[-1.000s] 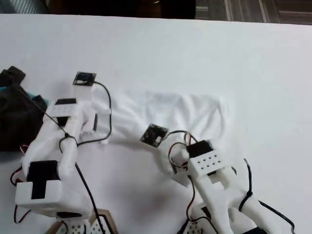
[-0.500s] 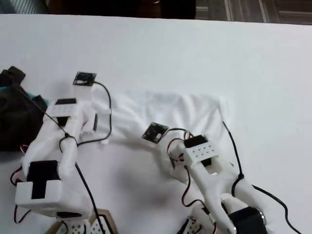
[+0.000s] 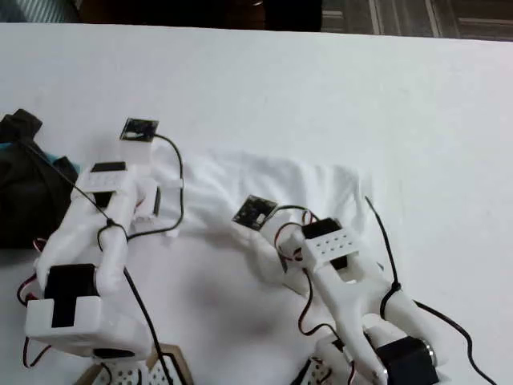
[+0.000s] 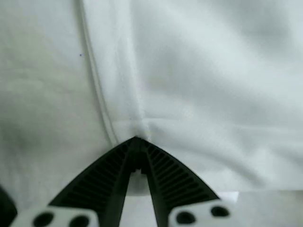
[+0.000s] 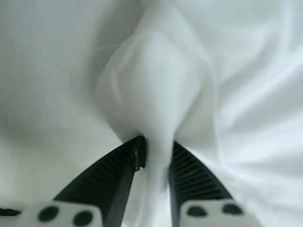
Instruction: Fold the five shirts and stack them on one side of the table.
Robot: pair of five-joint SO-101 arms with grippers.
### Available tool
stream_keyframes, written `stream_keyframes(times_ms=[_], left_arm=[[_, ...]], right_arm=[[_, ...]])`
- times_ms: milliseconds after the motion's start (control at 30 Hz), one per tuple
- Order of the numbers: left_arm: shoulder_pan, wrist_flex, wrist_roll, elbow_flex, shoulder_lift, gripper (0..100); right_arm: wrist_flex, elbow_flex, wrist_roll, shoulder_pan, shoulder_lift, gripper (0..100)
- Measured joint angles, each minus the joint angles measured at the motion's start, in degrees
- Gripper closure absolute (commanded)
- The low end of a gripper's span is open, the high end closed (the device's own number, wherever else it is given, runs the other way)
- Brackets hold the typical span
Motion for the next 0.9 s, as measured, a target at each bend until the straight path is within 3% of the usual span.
stream_keyframes(times_ms=[500,900], left_arm=[[0.0,0.0,0.0,0.0,0.0,97],[0.0,0.0,0.0,0.0,0.0,97]], right_arm=[[12.04,-21.1,9.85,5.36,2.64,97.8],[15.65,-55.82,11.16,12.48,35.16,97.4]])
